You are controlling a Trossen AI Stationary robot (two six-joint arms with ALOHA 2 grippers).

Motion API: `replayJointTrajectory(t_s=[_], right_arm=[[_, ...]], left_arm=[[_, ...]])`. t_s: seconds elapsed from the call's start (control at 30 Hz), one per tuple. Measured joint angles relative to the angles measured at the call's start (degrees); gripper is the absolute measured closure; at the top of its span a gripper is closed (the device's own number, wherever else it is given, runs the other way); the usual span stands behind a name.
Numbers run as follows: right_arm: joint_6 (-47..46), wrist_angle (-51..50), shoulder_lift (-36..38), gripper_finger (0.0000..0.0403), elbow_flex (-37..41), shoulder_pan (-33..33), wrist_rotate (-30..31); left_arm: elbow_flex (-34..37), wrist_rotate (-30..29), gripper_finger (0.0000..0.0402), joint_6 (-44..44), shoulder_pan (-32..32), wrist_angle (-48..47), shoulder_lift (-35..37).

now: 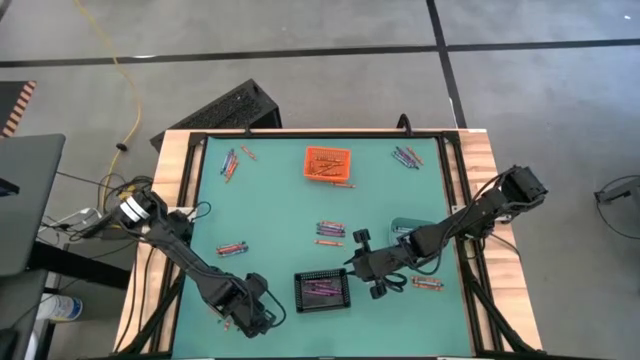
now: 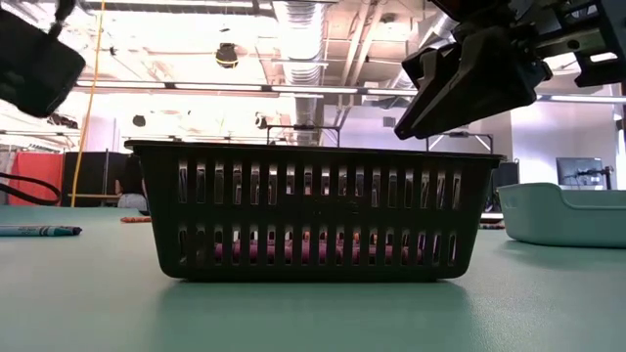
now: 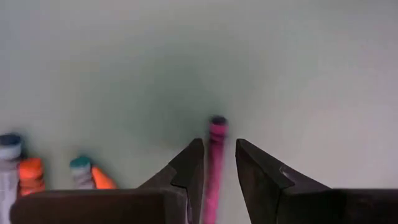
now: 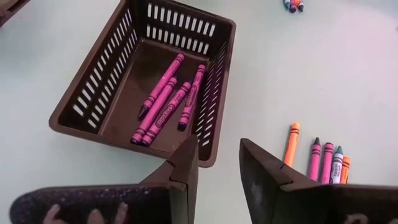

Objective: Sort crayons
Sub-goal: Put the purple crayon into the black bin

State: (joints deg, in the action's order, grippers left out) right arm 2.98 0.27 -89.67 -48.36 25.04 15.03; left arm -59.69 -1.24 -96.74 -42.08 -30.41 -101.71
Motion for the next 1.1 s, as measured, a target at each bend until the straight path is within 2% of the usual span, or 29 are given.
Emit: replayJointTrajectory(t_s=[0.2, 0.4, 0.5, 0.67, 0.87, 1.1], right_arm=[[0.0, 0.0, 0.0, 0.0292, 0.0, 0.0, 0.0], [0.0, 0.0, 0.0, 0.0292, 0.0, 0.0, 0.0], [0.0, 0.0, 0.0, 0.0292, 0.0, 0.0, 0.0], [0.1, 0.0, 0.0, 0.0292, 0.0, 0.0, 0.0], [0.0, 0.0, 0.0, 0.0292, 0.0, 0.0, 0.0], [0.1, 0.2, 0.0, 0.0292, 0.0, 0.0, 0.0]], left_arm=[[-0.3, 2.7, 0.032, 1.2, 0.1, -0.1, -2.2], [-0.3, 0.4, 0.0321, 4.6, 0.1, -0.3, -2.9], [-0.7, -0.5, 0.0336, 7.3, 0.0, -1.0, -3.1], [-0.7, -2.3, 0.0388, 9.1, 0.0, -1.3, -3.1], [-0.5, -2.9, 0.0386, 11.3, 0.8, -0.9, -1.8], [-0.3, -13.4, 0.0385, 17.5, 4.8, -0.6, 4.9]])
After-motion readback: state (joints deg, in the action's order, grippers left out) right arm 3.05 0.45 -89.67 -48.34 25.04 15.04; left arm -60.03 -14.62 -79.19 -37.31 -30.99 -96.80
